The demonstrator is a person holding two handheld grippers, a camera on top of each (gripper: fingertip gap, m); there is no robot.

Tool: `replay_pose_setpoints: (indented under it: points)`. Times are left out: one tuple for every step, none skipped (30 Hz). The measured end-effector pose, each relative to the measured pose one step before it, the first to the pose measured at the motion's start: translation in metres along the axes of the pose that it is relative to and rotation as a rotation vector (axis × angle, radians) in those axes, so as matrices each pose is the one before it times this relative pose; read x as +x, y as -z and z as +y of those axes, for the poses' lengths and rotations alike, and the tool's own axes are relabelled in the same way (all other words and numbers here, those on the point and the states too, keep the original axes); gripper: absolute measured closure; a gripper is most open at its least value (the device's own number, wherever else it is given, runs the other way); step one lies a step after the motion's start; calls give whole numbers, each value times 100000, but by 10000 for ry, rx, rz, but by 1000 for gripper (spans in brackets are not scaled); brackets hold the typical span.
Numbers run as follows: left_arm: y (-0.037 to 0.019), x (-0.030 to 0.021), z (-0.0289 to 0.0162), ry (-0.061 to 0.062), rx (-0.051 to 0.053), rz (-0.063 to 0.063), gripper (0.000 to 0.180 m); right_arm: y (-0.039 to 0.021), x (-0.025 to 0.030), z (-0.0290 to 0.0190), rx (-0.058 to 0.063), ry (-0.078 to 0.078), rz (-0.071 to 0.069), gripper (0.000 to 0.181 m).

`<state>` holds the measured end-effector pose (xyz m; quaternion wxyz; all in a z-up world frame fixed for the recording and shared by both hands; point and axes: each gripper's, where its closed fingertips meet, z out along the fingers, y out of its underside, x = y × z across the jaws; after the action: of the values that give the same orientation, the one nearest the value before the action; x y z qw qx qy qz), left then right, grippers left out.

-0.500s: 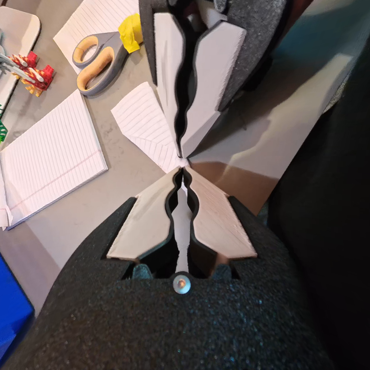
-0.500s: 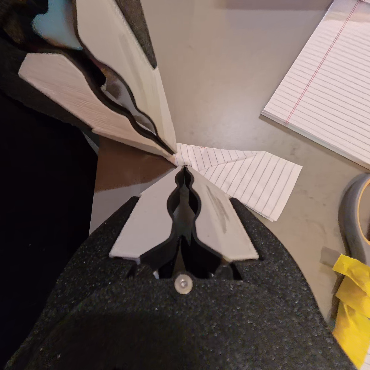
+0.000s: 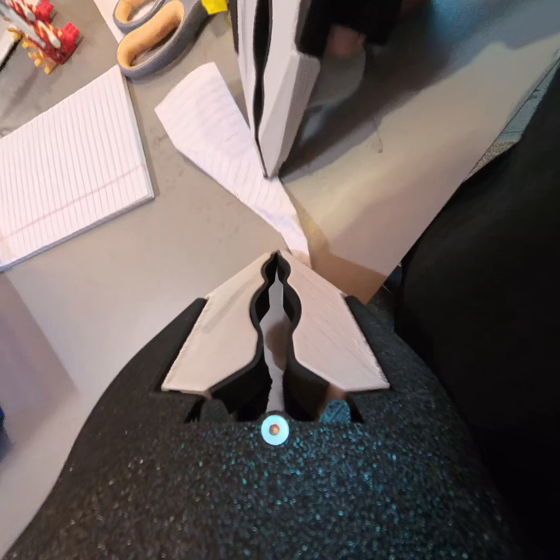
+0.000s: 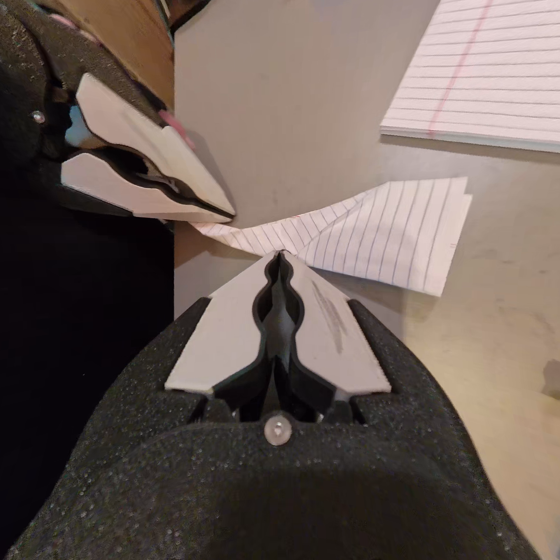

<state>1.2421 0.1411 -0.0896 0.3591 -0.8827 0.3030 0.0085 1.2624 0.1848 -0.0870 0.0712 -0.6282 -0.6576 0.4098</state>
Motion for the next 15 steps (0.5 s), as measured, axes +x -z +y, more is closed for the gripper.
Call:
replay_pose_setpoints:
  points:
    - [414,-135,512,105,-118,-49,180,179,279,-57,66,-103,22,181]
    - [402,-208,520,44,-173,-122,180,64,-134,110,-44,111,-137,181]
    - [315,-83,339,233,-79,-11,180,-34,-331,158,-93,119,-192,181]
    - [249,40,152,346,-20,122,177,-4,-113,25,-18,3,-81,181]
    - [293,-85,-161,164,65,3,173,84,14,-70,62,-84,-64,181]
    - [353,-205,-625,43,258,-111,166,165,97,-188,139,-144,-52,181]
    - [213,-70,-694,12,221,-6,156,133,117,-173,122,-187,-51,181]
    - [-2,49,-506,-26,104,49,146,47,13,-58,32,-143,-99,181]
    - [-144,304,-306,-125,4,170,141,13,18,-29,7,-66,-45,181]
    - [-183,424,-281,-163,9,188,141,-7,163,-17,2,-54,93,181]
    - [-141,309,-354,-159,111,80,141,-85,78,105,-78,14,83,181]
    - [-201,261,-119,-119,4,79,142,-108,51,123,-93,48,92,181]
    - [-310,217,238,-126,-196,73,141,-64,-4,29,-27,-10,28,181]
    - [-356,24,333,-177,-238,-77,142,23,-17,-6,12,-58,-47,181]
    - [-397,35,286,-172,-187,-76,145,15,4,-16,14,-80,-65,181]
